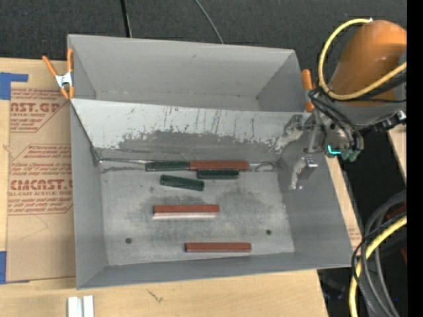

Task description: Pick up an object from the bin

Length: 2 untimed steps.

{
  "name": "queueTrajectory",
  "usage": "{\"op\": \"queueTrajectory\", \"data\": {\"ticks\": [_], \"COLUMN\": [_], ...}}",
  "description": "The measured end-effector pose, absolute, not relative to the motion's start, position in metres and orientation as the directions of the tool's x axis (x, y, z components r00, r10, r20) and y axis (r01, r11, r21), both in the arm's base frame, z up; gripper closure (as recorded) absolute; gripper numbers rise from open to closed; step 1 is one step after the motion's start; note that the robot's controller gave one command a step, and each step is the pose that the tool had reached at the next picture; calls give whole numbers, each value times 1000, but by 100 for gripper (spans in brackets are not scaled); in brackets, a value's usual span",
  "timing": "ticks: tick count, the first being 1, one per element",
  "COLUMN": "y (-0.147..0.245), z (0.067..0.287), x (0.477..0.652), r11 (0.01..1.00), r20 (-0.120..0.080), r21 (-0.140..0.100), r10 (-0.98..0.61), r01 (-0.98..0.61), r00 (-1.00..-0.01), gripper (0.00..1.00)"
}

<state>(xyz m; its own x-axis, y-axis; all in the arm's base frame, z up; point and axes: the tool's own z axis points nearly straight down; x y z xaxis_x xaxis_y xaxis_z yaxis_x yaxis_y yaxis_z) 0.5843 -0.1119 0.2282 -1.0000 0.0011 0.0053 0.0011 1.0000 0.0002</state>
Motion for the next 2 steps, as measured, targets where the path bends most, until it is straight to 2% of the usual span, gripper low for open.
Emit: {"op": "queueTrajectory", "data": {"ticks": [1, 2], "y": [-112, -108], "z": [230, 245], "x": [584, 582], "r11": [1000, 998], "r20": [3, 0], "r21": [0, 0], "r10": [0, -58], "r01": [0, -58], "r00": [-1000, -998], "gripper": [0, 0]}}
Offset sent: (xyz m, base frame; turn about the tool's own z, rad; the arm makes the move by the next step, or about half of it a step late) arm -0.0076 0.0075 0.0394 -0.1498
